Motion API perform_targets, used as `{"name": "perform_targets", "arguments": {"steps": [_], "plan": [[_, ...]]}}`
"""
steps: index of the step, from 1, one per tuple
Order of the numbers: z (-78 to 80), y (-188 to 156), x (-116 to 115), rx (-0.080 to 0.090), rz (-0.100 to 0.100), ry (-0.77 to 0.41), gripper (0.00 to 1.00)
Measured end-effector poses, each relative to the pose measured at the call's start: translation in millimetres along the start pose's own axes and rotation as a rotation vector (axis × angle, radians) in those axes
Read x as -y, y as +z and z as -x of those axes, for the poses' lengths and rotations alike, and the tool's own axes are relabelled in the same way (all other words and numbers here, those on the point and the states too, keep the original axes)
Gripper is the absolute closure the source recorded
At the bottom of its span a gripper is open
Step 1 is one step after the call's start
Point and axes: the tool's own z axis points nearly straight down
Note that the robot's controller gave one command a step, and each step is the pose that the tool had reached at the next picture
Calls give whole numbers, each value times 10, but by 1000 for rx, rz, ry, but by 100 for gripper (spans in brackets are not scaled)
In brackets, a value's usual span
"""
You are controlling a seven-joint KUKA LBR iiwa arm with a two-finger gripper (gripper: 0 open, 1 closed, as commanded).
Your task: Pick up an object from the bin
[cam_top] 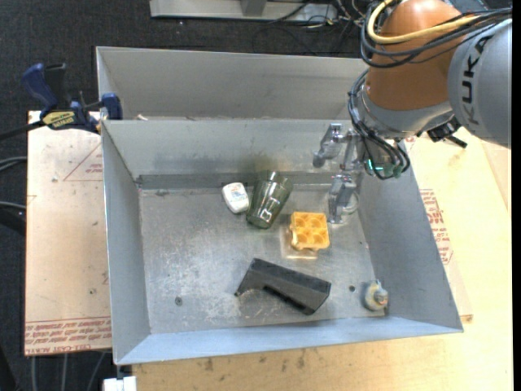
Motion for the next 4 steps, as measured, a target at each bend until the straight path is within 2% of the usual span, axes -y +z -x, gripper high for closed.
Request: {"name": "perform_targets", "arguments": {"steps": [1,2,3,4], "plan": [[13,-50,0,8,0,0,0],[-57,492,47,11,-1,-96,0],[-207,762,29,7,-1,-319,0],[-272,911,-34,8,0,-23,0]]}}
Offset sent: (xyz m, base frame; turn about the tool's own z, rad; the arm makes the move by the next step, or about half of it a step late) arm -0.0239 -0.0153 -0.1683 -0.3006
